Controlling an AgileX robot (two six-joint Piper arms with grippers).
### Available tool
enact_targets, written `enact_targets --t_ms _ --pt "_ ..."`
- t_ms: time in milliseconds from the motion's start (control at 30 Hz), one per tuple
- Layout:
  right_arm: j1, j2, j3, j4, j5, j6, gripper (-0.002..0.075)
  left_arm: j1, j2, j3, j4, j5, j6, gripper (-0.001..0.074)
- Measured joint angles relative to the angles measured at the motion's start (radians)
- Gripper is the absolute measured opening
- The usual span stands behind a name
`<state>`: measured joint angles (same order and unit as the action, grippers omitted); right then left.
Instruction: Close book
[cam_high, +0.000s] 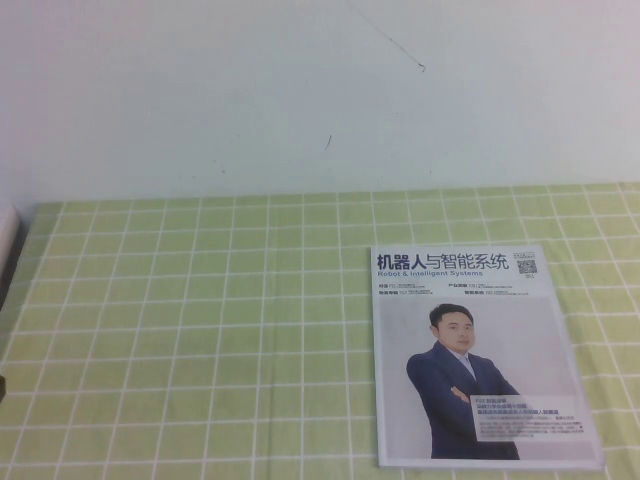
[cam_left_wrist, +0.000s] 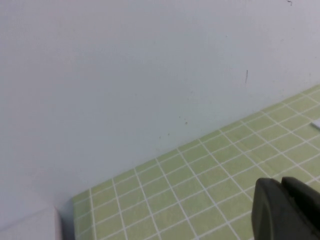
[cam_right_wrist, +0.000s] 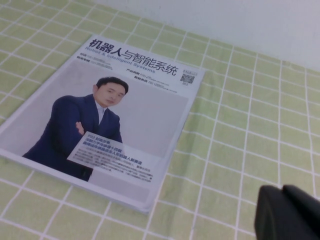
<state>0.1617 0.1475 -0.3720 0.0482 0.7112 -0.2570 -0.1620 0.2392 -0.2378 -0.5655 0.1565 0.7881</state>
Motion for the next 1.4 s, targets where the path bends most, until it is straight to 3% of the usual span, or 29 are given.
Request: enact_targets --t_ms 400,800,1067,1267,1400 --pt "0.000 -0.006 0.012 0.005 -0.012 0.000 -0.0003 0.000 -0.015 0.002 -0.129 0.106 0.007 -0.0004" --pt "0.000 -0.006 0.012 0.005 -0.014 0.000 -0.0003 0.002 -0.021 0.015 -0.130 0.272 0.007 -0.0004" --pt "0.000 -0.006 0.012 0.006 -0.015 0.000 -0.0003 0.108 -0.085 0.061 0.089 0.241 -0.046 -0.0004" --pt "0.000 -0.008 0.012 0.007 -0.015 0.000 -0.0003 0.131 -0.195 0.132 0.273 0.231 -0.338 -0.0004" --pt "0.000 -0.008 0.012 0.007 -0.015 0.000 -0.0003 0.131 -0.244 0.217 0.315 0.231 -0.418 -0.0004"
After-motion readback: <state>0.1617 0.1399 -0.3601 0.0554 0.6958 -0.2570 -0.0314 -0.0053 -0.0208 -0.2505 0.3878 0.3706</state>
